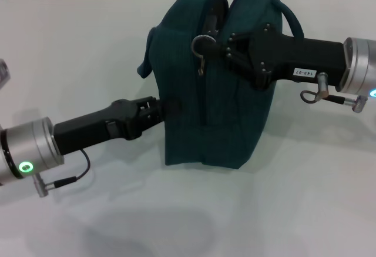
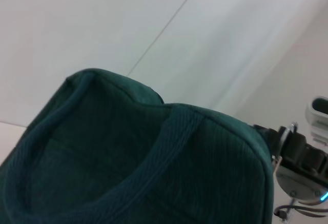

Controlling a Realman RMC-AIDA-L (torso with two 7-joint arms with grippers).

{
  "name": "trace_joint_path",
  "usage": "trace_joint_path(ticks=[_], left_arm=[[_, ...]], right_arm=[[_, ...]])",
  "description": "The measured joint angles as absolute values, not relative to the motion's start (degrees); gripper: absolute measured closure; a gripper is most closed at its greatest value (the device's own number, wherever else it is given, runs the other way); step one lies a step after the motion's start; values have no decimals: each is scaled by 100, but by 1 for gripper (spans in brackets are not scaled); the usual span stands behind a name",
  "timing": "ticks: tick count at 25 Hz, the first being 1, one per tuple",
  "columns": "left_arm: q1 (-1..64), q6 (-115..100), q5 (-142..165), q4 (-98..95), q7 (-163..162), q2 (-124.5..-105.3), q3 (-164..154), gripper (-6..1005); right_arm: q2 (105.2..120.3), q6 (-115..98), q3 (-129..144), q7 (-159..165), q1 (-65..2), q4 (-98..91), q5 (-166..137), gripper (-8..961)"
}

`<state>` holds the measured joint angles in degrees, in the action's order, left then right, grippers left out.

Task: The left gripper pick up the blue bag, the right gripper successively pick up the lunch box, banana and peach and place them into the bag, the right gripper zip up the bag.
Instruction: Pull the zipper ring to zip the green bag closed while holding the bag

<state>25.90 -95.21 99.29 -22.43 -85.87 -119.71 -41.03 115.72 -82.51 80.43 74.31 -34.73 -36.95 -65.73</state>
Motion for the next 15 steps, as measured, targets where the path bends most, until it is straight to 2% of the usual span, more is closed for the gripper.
trace_joint_path(ticks=[4,15], left_arm=[[2613,-9538,9943,-2066,-8378,-11971,-4124,830],[2577,-9543,9988,-2047,-8209,-11970,-4344,876]], right_arm=[[11569,-8274,8036,7619,-3476,-3659,-6503,941],[11552,-8399,8009,7912,-3448,-3669,-6318,941]])
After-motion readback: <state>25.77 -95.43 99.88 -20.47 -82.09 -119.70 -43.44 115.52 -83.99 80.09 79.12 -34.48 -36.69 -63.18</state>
